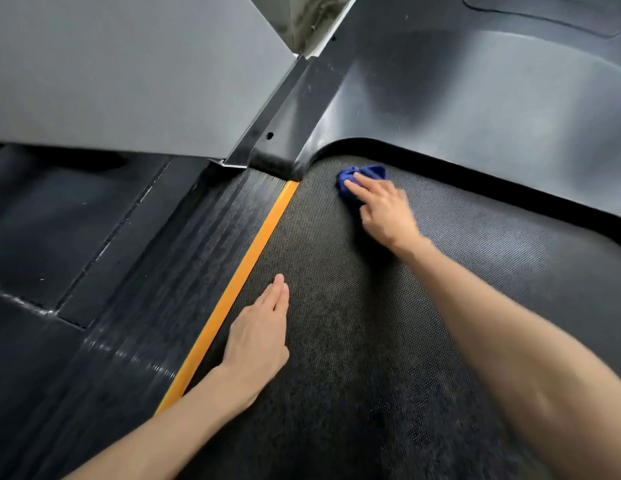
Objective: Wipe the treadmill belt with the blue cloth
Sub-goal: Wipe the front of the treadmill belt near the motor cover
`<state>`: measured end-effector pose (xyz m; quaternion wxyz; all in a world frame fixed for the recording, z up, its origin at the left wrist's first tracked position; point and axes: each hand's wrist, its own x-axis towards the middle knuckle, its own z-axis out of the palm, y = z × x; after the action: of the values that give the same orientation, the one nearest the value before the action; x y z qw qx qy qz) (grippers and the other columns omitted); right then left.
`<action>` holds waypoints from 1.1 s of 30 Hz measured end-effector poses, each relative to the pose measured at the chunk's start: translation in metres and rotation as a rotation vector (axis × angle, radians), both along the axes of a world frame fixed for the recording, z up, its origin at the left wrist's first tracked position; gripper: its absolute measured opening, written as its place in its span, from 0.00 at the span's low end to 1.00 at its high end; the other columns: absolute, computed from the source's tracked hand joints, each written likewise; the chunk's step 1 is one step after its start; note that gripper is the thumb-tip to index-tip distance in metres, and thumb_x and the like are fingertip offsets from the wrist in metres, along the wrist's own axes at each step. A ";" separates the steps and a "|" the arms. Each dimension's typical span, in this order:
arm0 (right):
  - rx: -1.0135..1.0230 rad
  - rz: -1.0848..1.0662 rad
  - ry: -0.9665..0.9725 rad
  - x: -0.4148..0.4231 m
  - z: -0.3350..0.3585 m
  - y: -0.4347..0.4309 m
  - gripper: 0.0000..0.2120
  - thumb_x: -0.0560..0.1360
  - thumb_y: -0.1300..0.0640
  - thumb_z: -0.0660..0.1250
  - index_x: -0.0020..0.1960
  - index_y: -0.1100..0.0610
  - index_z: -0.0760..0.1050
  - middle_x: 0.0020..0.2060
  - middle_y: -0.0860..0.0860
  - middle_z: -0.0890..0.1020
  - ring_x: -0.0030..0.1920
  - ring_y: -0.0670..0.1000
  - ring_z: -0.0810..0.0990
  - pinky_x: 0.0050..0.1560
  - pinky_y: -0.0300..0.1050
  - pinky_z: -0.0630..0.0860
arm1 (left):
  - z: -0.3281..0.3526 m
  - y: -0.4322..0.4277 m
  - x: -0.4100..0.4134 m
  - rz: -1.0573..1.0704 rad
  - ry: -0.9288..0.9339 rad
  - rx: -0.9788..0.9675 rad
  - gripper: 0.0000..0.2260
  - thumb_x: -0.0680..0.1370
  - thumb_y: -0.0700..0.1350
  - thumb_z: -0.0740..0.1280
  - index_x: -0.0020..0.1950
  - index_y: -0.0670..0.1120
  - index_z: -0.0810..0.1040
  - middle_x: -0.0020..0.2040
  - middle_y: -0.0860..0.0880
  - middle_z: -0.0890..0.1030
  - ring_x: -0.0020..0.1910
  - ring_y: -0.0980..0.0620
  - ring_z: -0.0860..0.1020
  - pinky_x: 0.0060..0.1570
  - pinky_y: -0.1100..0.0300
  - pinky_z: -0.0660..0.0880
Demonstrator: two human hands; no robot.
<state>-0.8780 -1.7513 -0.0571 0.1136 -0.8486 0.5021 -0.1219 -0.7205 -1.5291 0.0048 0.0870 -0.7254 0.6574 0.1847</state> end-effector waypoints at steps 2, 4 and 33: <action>0.059 -0.203 0.002 -0.020 0.000 -0.023 0.26 0.74 0.61 0.57 0.72 0.49 0.64 0.73 0.49 0.63 0.71 0.54 0.61 0.68 0.51 0.58 | -0.002 0.001 0.003 -0.004 0.002 -0.010 0.34 0.76 0.37 0.60 0.77 0.46 0.44 0.77 0.52 0.41 0.67 0.53 0.67 0.58 0.63 0.69; 0.126 -0.493 -0.092 -0.019 0.001 -0.026 0.27 0.74 0.63 0.57 0.72 0.54 0.64 0.74 0.54 0.62 0.72 0.57 0.60 0.70 0.48 0.55 | -0.003 0.001 0.005 -0.017 -0.006 -0.022 0.33 0.76 0.37 0.60 0.77 0.46 0.45 0.77 0.52 0.42 0.67 0.54 0.66 0.57 0.63 0.69; 0.110 0.662 -0.082 0.053 -0.008 0.133 0.30 0.69 0.59 0.48 0.69 0.58 0.69 0.70 0.56 0.69 0.70 0.56 0.66 0.72 0.50 0.59 | -0.020 0.046 0.038 -0.182 0.072 -0.255 0.19 0.61 0.33 0.73 0.50 0.44 0.81 0.47 0.48 0.80 0.38 0.51 0.78 0.34 0.58 0.78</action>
<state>-0.8247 -1.6183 -0.0652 0.2127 -0.9526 0.2003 -0.0852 -0.6827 -1.4833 -0.0154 -0.0133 -0.6608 0.7413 0.1170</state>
